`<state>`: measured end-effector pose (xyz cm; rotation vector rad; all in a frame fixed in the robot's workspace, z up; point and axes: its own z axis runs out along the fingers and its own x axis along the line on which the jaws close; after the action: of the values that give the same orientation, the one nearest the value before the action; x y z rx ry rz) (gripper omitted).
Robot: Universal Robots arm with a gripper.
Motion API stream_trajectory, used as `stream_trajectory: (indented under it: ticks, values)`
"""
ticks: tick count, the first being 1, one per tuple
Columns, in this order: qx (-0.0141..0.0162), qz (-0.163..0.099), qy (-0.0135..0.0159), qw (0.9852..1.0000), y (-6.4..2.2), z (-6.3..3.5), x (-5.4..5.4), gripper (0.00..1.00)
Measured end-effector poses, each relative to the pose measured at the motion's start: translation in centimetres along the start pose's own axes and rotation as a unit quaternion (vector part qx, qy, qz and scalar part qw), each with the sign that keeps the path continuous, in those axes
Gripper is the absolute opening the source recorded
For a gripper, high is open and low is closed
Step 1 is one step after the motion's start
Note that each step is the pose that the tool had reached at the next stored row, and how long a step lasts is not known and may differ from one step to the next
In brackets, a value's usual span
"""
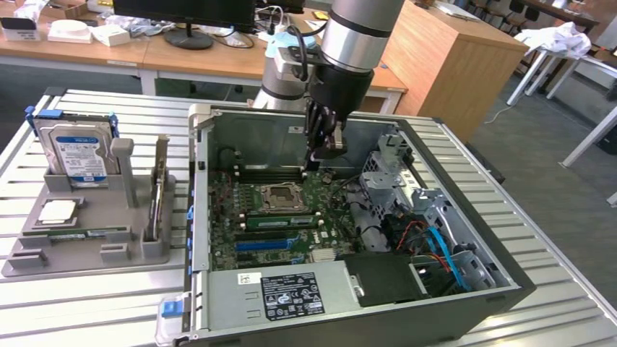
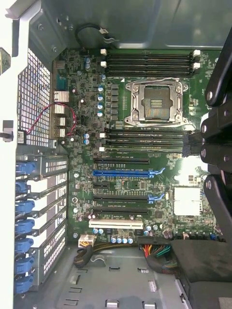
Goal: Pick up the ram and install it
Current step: 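Press down the ram until it locks into place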
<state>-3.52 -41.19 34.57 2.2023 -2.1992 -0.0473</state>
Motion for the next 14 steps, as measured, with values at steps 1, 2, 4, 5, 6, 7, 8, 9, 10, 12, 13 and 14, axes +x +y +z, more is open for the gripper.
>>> stream_trajectory:
  ticks: [1,2,4,5,6,7,8,9,10,12,13,14]
  values:
    - [0.0000,0.000,0.0000,1.0000,-0.02,0.00,0.0,0.10]
    - [0.0000,0.000,0.0001,1.0000,-0.06,0.00,0.0,0.10]
    - [0.0000,0.000,0.0001,1.0000,-0.21,-0.02,0.0,0.10]
    - [0.0000,0.000,0.0001,1.0000,-0.33,-0.02,0.0,0.10]
    - [0.0000,0.000,0.0000,1.0000,-0.45,-0.02,0.0,0.10]
    - [0.0000,0.000,0.0000,1.0000,-0.59,-0.03,0.0,0.10]
    - [0.0000,0.000,0.0000,1.0000,-0.73,-0.03,0.0,0.10]
    - [0.0000,0.000,0.0000,1.0000,-0.86,-0.04,0.0,0.10]
    - [0.0000,0.000,0.0000,1.0000,-0.97,-0.04,0.0,0.10]
    - [0.0000,0.000,0.0000,1.0000,-1.23,-0.05,0.0,0.10]
    - [0.0000,0.000,0.0000,1.0000,-1.35,-0.06,0.0,0.10]
    - [0.0000,0.000,0.0000,1.0000,-1.47,-0.06,0.0,0.10]
